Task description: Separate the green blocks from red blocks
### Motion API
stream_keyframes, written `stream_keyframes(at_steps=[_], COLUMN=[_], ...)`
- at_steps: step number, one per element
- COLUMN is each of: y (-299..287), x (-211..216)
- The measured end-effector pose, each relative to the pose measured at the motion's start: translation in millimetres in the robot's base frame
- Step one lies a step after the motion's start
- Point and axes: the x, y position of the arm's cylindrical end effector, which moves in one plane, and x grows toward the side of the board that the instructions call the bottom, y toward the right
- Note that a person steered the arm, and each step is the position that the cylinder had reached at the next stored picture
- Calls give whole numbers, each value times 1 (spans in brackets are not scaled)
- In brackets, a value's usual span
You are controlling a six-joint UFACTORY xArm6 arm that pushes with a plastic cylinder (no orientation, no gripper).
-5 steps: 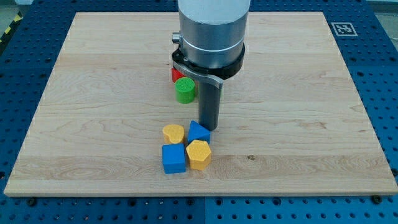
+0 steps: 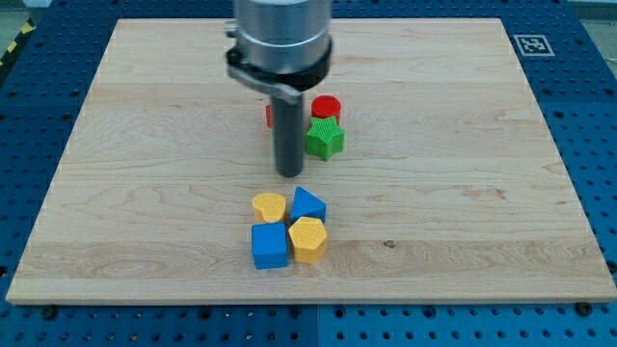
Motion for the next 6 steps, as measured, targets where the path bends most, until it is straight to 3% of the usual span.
stream_keyframes(at_steps=[1, 2, 3, 5, 6], y=[-64, -86, -41, 94, 72], x=[4, -38, -61, -60, -61])
